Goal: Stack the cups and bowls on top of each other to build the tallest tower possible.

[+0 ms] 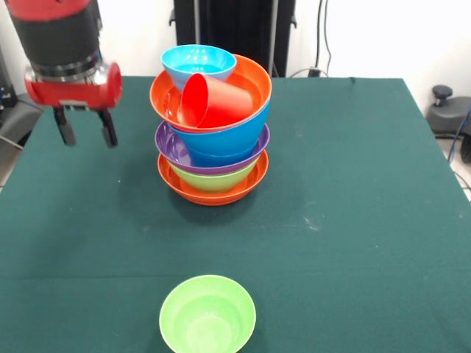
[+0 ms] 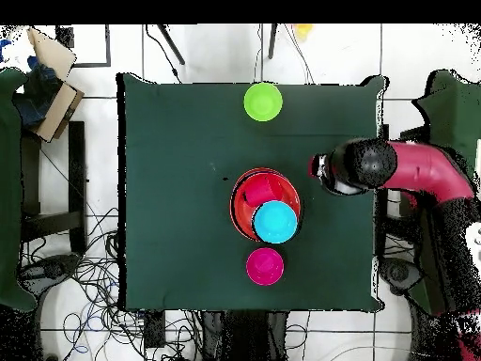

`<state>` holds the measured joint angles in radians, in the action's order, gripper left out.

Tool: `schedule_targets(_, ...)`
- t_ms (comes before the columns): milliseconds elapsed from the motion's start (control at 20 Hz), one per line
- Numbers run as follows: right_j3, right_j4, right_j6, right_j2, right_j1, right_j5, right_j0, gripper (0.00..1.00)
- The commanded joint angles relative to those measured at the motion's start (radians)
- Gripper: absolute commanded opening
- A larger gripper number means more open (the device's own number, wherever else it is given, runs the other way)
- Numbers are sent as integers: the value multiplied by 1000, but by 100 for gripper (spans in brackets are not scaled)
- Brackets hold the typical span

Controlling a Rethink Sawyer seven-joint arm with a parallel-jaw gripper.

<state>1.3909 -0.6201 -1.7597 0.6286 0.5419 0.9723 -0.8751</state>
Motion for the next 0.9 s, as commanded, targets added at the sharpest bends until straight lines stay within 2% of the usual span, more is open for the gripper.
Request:
schedule_targets(50,-360,-73,267,4,-174,204,121,100)
schedule_targets(150,-437,-77,277,4,-203,260,152,100)
schedule_targets(300,-504,-82,296,8,-226,296,176,100)
schedule_targets(500,-698,-107,359,46,-311,374,228,100)
schedule_targets(550,-799,-131,389,74,-356,411,255,100)
schedule_targets(600,-850,-145,405,89,-379,429,270,100)
schedule_targets(650,-944,-181,430,128,-420,461,295,100)
schedule_targets(800,-1096,-280,476,235,-479,517,336,100)
schedule_targets(900,-1165,-376,496,337,-502,547,351,100)
